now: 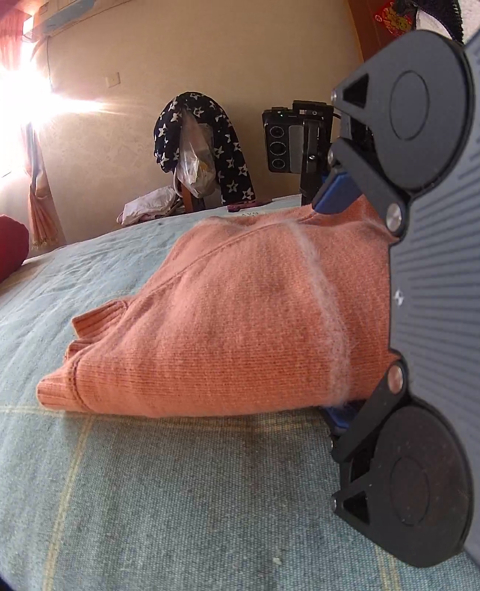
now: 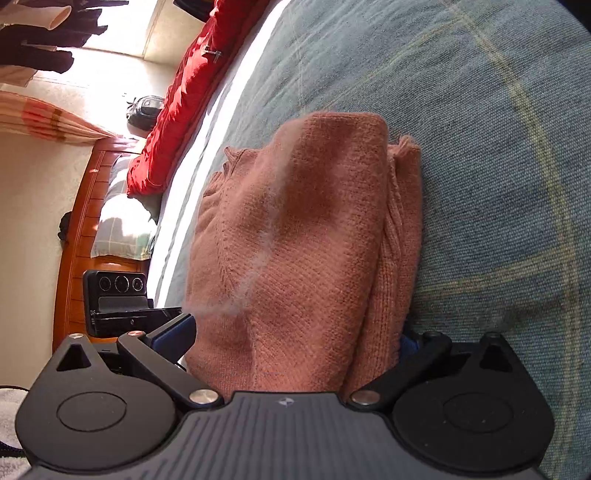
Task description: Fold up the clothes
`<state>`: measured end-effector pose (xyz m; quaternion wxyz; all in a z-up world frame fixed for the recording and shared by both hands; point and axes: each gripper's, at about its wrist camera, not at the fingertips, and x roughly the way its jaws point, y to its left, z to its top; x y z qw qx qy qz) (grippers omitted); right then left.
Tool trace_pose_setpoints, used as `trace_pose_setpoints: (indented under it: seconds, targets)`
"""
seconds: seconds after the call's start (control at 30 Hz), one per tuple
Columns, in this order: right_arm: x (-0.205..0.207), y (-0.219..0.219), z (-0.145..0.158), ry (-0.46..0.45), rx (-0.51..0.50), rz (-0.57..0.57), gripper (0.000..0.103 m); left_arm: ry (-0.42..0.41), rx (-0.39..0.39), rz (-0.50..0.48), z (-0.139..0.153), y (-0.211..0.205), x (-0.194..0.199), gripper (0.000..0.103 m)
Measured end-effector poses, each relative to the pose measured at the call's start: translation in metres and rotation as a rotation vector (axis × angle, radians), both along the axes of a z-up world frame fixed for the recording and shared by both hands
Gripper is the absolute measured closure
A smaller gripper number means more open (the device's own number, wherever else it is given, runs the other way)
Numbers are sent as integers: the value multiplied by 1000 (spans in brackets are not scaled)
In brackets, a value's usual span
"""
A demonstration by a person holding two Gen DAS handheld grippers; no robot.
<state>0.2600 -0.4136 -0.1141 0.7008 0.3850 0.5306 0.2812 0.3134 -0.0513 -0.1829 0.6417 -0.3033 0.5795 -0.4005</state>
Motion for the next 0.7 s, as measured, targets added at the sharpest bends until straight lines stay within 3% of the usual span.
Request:
trace_pose_setpoints:
  seconds: [0.27, 0.43, 0.6, 0.63, 0.7]
  targets:
    - [18, 2, -5, 48, 29, -25, 0, 21, -15, 8, -6, -6, 6, 9]
    - [-1, 1, -4, -9, 40, -18, 0, 30, -14, 16, -7, -4, 3, 15]
    - [8, 3, -9, -2, 54, -40, 0, 36, -12, 30, -9, -1, 0, 17]
    - [5, 2, -9, -16, 49, -36, 0, 34, -12, 36, -10, 0, -1, 19]
    - [-3, 3, -7, -64, 32, -20, 0, 32, -11, 49, -11, 3, -3, 33]
